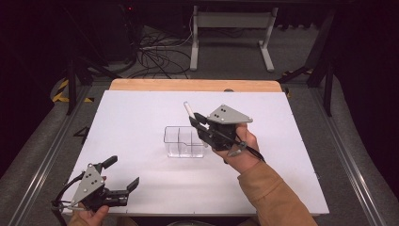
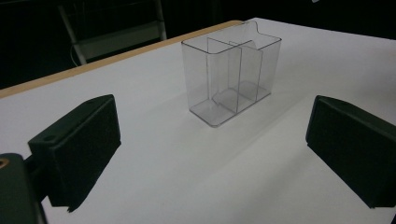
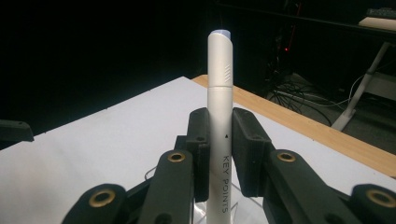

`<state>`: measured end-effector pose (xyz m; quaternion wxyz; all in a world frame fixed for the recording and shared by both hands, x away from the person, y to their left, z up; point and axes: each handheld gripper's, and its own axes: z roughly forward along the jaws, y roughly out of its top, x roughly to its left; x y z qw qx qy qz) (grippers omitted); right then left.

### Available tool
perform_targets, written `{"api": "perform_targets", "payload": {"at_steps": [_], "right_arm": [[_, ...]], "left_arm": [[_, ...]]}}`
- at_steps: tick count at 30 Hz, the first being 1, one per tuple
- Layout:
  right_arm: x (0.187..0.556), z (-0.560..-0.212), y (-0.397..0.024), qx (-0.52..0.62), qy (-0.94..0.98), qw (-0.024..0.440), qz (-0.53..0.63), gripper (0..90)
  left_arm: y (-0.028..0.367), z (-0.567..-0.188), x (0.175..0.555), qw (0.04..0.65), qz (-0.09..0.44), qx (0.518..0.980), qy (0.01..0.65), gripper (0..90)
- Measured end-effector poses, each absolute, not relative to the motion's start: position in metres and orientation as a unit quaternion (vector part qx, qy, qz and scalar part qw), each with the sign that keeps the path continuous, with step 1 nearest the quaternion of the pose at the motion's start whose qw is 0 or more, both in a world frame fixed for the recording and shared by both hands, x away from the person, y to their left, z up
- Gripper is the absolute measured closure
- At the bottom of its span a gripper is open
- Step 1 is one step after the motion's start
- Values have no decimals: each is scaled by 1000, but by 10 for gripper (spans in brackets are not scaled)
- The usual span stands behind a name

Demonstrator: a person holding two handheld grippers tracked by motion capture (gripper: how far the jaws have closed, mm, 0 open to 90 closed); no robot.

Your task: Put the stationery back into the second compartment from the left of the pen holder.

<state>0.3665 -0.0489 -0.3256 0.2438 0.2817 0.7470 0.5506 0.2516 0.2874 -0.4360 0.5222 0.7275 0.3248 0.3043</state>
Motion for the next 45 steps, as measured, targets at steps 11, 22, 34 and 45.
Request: {"api": "perform_targets", "payload": {"at_steps": [11, 22, 34, 45], "right_arm": [[379, -322, -28, 269, 753, 245, 549, 780], [394, -328, -7, 267, 754, 238, 551, 780], [410, -339, 7, 267, 754, 241, 549, 780], [413, -348, 11, 270, 756, 239, 546, 779]], "left_arm": [[288, -436, 252, 523, 303, 727, 325, 38], [288, -437, 252, 524, 300, 728, 326, 38], [288, -437, 252, 525, 298, 728, 326, 38], [288, -437, 252, 524, 298, 728, 326, 38]]}}
